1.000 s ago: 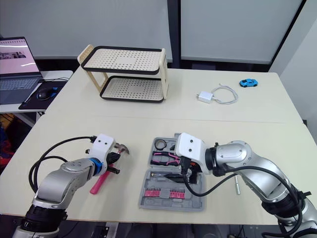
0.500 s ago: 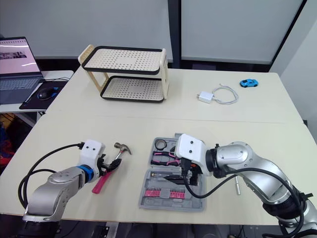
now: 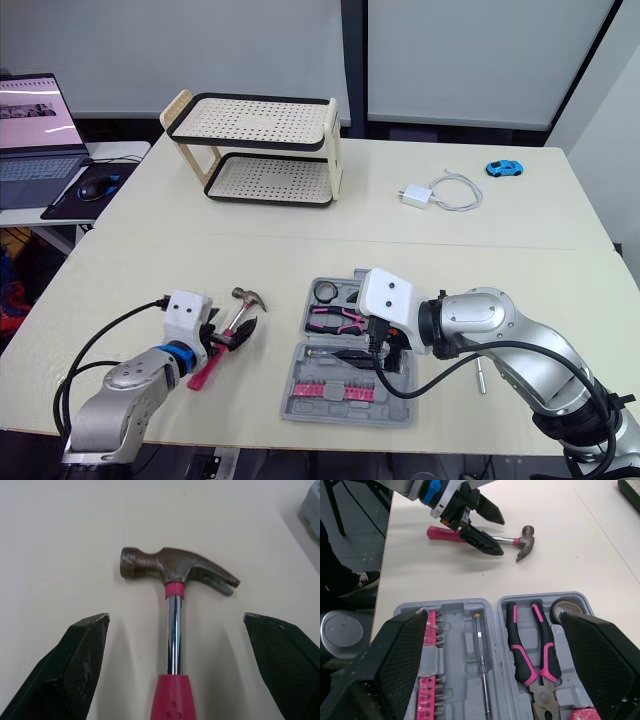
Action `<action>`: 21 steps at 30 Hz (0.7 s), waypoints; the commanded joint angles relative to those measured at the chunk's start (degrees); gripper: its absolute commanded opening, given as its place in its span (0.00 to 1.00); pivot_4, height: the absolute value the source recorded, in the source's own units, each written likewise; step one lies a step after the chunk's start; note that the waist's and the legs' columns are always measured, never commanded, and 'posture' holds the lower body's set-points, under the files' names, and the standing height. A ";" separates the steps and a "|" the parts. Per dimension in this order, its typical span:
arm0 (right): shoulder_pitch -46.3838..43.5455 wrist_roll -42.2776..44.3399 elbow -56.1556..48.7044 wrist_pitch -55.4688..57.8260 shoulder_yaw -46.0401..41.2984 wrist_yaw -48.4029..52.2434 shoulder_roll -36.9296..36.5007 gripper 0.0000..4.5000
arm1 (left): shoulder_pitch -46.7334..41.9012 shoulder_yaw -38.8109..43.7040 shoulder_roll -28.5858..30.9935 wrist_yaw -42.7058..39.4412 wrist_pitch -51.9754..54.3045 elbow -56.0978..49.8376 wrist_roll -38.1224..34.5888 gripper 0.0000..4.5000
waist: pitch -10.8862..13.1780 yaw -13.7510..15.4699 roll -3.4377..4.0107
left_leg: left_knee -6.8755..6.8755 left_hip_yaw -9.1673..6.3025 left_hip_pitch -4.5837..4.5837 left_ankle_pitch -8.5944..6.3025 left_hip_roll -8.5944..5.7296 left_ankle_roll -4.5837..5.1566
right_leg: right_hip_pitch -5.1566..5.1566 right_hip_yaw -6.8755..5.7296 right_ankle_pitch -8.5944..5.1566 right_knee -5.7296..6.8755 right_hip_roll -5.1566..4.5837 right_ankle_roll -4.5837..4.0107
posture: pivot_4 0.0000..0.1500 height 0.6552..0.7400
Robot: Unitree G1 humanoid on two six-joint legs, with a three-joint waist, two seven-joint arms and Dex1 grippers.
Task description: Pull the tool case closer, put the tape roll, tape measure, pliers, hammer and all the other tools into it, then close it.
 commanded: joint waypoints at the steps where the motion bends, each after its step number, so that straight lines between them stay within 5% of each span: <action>1: -0.41 0.00 -1.72 -0.83 -1.04 0.16 -0.34 1.00 | -0.90 -1.00 0.64 -2.01 -2.17 1.00 0.70 0.99 | 0.00 0.01 0.00 | 0.00 0.00 0.00 0.00 0.00 0.00 | 0.00 0.00 0.00 0.00 0.00 0.00 | 1.00 0.94; 8: -0.47 -0.01 -1.82 -0.79 -0.86 0.31 -0.47 1.00 | -2.10 -2.11 0.42 -2.50 -3.16 2.98 1.81 0.95 | 0.00 0.11 0.00 | -0.01 0.00 0.00 0.00 0.00 0.00 | 0.01 0.00 0.00 -0.03 0.00 0.00 | 1.00 0.94; 21: -0.82 -0.96 -1.41 -1.97 -0.92 -0.45 0.16 1.00 | 0.88 -0.45 -0.44 -1.95 -3.01 2.57 1.35 0.14 | -0.01 0.12 0.01 | -0.05 0.00 0.04 0.00 0.00 0.00 | 0.04 0.01 0.00 -0.07 -0.01 0.00 | 1.00 0.94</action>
